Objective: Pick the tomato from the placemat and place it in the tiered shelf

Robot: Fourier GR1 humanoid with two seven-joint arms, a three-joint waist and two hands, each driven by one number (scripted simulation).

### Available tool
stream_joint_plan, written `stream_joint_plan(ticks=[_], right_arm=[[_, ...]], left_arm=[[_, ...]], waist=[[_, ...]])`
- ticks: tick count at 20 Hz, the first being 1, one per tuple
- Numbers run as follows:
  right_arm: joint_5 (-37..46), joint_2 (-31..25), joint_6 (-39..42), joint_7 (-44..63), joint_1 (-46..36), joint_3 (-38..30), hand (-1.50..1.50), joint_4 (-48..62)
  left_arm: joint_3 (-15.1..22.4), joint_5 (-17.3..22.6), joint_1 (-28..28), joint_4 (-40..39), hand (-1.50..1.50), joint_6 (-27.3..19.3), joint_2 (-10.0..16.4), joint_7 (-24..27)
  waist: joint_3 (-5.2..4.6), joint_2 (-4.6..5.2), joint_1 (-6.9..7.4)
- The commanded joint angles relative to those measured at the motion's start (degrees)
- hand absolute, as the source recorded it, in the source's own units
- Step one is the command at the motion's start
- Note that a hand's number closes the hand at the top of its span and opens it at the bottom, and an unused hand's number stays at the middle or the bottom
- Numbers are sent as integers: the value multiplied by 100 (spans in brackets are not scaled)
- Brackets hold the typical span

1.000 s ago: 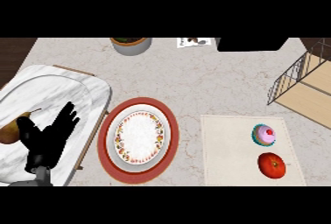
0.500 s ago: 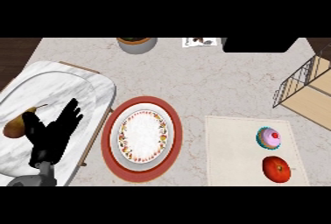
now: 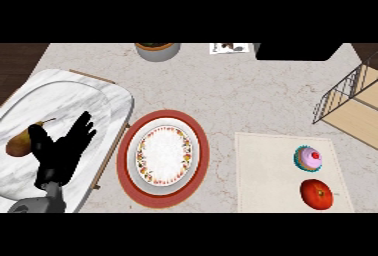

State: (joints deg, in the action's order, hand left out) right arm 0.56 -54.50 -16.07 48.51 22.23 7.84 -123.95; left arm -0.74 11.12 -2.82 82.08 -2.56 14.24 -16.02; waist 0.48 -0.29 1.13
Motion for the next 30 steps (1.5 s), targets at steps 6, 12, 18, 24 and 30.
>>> stream_joint_plan(ticks=[6, 12, 18, 24, 30], right_arm=[[1203, 624, 16, 1240, -731, 858, -150, 262], [1699, 1133, 133, 940, -952, 1042, -150, 1015], [2139, 1574, 422, 1624, -1417, 1334, -150, 1019], [2656, 2013, 188, 945, -1292, 1345, -150, 2023], [2763, 2022, 313, 504, -1397, 1068, -150, 2437]], left_arm=[[-106, -59, -168, -581, 0, -43, -136, -104], [-110, -6, 317, -38, 0, 115, -41, -300], [-199, -60, 174, -251, 0, 165, -72, -152], [-253, -91, 225, -281, 0, 219, -93, -74], [-154, -258, 145, -608, 0, 235, -267, 139]], waist=[[-54, 43, -110], [-48, 28, -89], [-52, 34, -83], [-48, 35, -98], [-48, 37, -130]])
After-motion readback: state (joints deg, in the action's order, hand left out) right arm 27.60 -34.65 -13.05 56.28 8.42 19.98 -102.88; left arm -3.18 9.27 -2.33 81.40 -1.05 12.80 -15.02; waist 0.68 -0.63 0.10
